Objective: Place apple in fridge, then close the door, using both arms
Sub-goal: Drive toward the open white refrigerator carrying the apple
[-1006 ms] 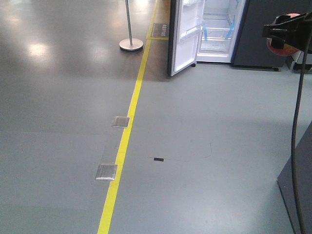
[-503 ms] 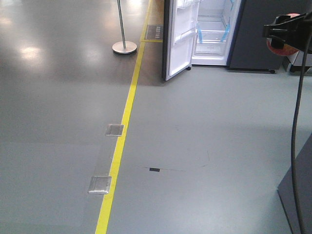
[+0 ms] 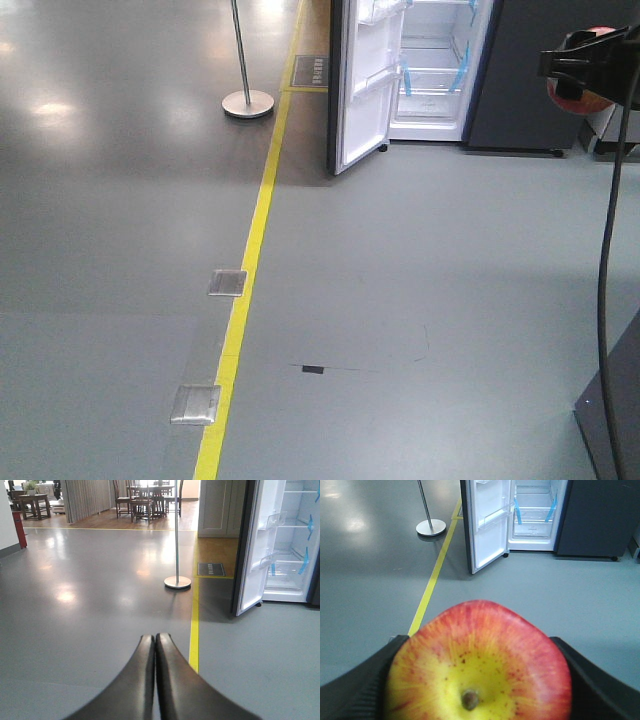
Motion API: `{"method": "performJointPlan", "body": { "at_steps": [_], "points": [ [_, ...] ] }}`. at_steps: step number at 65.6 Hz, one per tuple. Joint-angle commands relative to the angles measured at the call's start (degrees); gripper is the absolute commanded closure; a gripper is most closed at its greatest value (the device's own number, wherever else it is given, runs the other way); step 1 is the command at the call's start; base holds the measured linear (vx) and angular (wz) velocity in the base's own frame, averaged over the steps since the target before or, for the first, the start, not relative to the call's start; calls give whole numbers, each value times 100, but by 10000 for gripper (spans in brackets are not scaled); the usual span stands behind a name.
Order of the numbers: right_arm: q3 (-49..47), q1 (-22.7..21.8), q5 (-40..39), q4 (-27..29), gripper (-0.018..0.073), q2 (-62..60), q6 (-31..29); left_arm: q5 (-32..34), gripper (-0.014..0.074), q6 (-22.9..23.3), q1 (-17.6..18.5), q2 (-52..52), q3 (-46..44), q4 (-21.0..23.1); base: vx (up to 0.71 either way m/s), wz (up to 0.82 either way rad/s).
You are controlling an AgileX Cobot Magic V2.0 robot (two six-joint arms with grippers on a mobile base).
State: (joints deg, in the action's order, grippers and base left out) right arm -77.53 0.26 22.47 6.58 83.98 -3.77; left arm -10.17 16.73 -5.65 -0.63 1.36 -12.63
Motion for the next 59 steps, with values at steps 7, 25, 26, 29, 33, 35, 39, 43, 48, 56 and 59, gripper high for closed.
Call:
{"method": "performJointPlan", "body": {
  "at_steps": [7,25,26,29,33,35,39,43,48,56,59],
  "points": [
    [-172,-26,-476,-1,345,-214,-48,393,602,-4,49,-89,-97,0,15,-3],
    [-172,-26,-476,-1,345,-214,-48,393,602,-4,49,-89,-97,0,16,-5],
    [-172,-26,-476,-1,345,-214,-48,393,602,-4,49,-89,-97,0,17,-5],
    [-172,-26,-476,-1,345,-214,-48,393,602,-4,49,-89,-97,0,17,-5],
    [-172,-26,-476,-1,345,-214,-48,393,602,-4,49,-89,-97,0,17,-5],
    [-172,-26,-476,-1,345,-214,-48,393,602,-4,49,-89,-97,0,17,-5],
    [-172,-26,-476,-1,345,-214,-48,393,602,-4,49,-89,-97,0,17,-5],
    [-172,-26,-476,-1,345,-214,-48,393,602,-4,49,-89,-97,0,17,-5],
    [-172,-26,-476,-1,345,-214,-48,393,602,-4,49,-89,-97,0,18,-4],
    [-172,-26,-476,-1,345,-214,-48,393,602,-4,49,-89,-97,0,18,-4],
    [-172,-26,-476,-1,345,-214,-48,393,602,-4,49,-89,-97,0,19,-4]
  ]
}}
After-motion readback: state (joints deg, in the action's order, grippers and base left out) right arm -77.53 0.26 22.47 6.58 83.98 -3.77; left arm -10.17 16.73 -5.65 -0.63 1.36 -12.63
